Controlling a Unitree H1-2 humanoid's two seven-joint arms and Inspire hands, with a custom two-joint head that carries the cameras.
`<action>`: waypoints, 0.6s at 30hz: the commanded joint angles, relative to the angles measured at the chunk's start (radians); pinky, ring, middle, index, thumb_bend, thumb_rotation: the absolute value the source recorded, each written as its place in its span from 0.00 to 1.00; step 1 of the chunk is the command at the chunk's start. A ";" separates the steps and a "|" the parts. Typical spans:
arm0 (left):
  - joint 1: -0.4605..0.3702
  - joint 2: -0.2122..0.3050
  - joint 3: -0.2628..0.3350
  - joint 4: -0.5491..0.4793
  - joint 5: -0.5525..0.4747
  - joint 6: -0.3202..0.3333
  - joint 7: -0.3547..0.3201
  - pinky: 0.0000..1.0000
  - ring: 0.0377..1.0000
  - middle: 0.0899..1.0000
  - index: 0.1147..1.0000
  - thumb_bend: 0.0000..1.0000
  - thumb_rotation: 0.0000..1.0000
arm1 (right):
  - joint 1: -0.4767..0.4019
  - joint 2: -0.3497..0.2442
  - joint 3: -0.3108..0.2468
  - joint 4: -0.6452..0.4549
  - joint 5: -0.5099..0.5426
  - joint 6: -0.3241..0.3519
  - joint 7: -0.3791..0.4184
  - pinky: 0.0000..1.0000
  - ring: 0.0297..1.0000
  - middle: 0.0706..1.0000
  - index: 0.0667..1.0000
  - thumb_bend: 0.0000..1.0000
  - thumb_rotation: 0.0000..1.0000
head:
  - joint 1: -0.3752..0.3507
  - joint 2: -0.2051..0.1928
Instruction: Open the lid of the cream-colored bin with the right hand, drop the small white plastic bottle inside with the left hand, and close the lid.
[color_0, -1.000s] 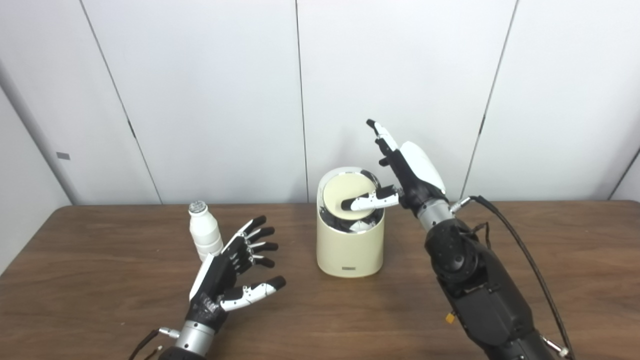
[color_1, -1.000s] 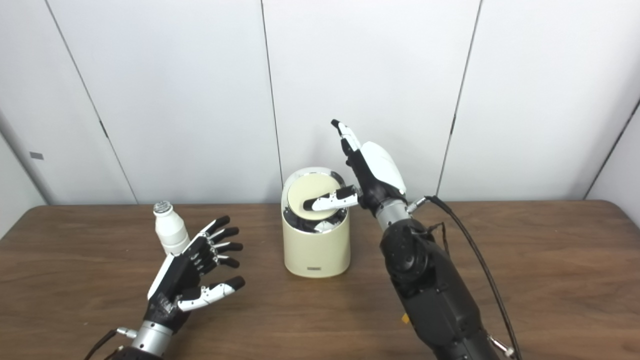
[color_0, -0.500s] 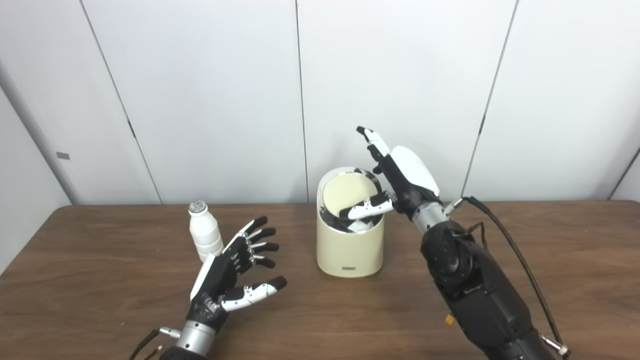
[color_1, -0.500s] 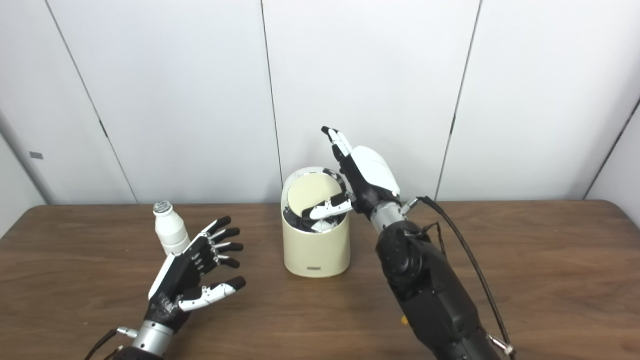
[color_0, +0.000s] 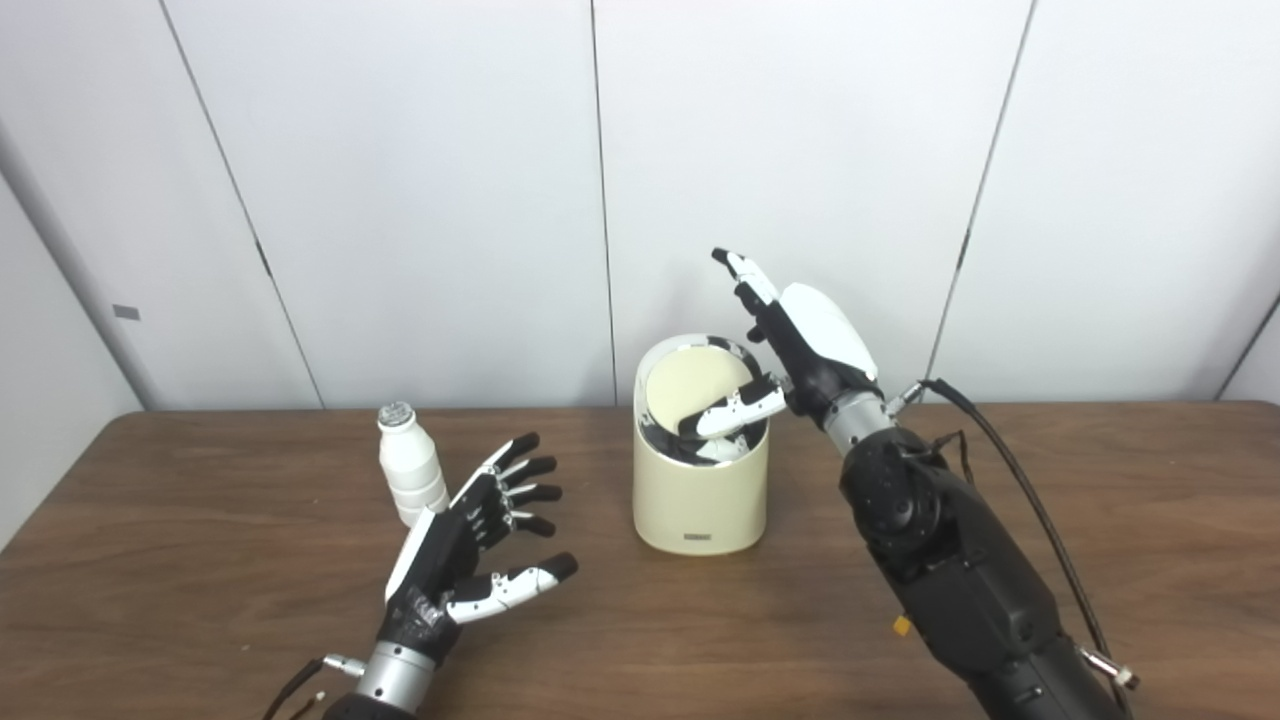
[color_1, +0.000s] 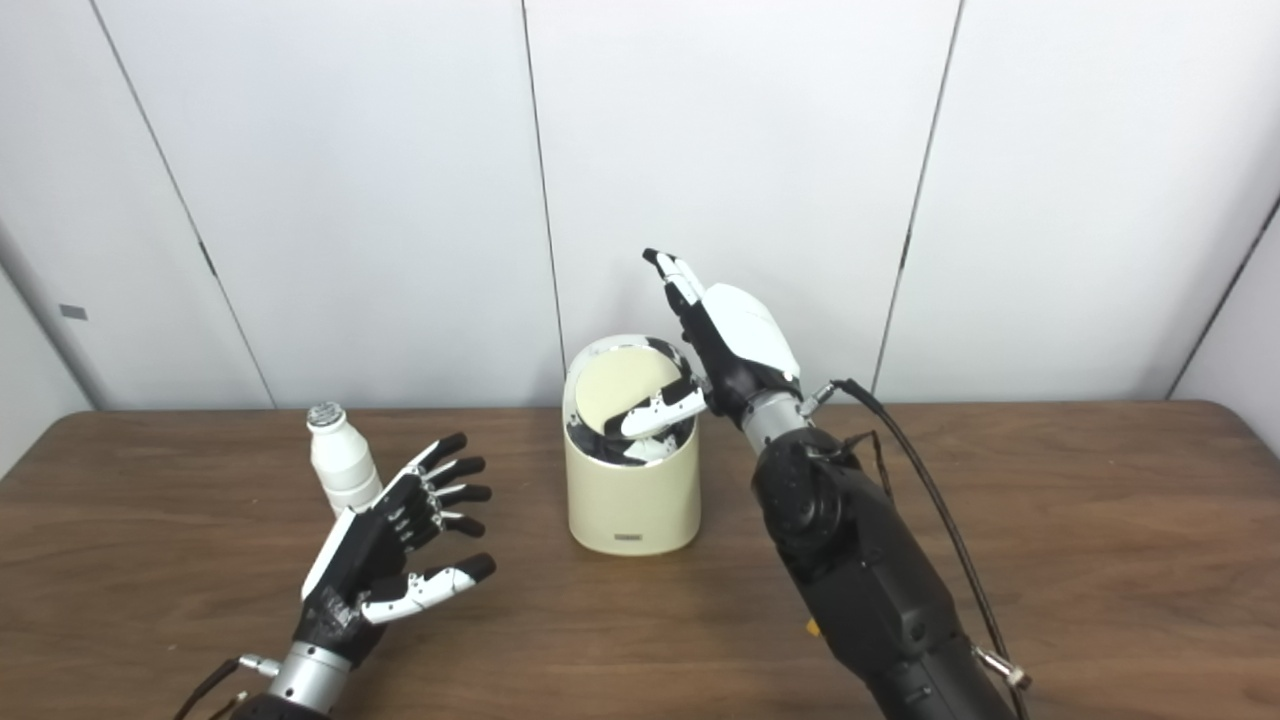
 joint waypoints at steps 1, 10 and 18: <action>0.008 -0.012 -0.008 -0.005 -0.018 -0.008 -0.006 0.61 0.75 0.83 0.92 0.73 0.13 | -0.032 -0.020 -0.008 0.005 -0.017 0.010 -0.005 0.67 0.90 0.98 0.98 0.90 0.19 | 0.000 0.001; 0.014 -0.005 -0.010 -0.022 -0.014 0.005 -0.006 0.63 0.76 0.84 0.92 0.72 0.13 | -0.024 -0.031 -0.013 -0.003 -0.020 0.032 -0.001 0.67 0.89 0.98 0.97 0.89 0.21 | -0.005 0.009; 0.013 -0.003 -0.007 -0.022 -0.019 -0.001 -0.005 0.62 0.75 0.84 0.91 0.74 0.14 | -0.014 -0.033 0.022 -0.022 -0.059 0.132 0.057 0.64 0.86 0.97 0.96 0.88 0.20 | -0.007 0.015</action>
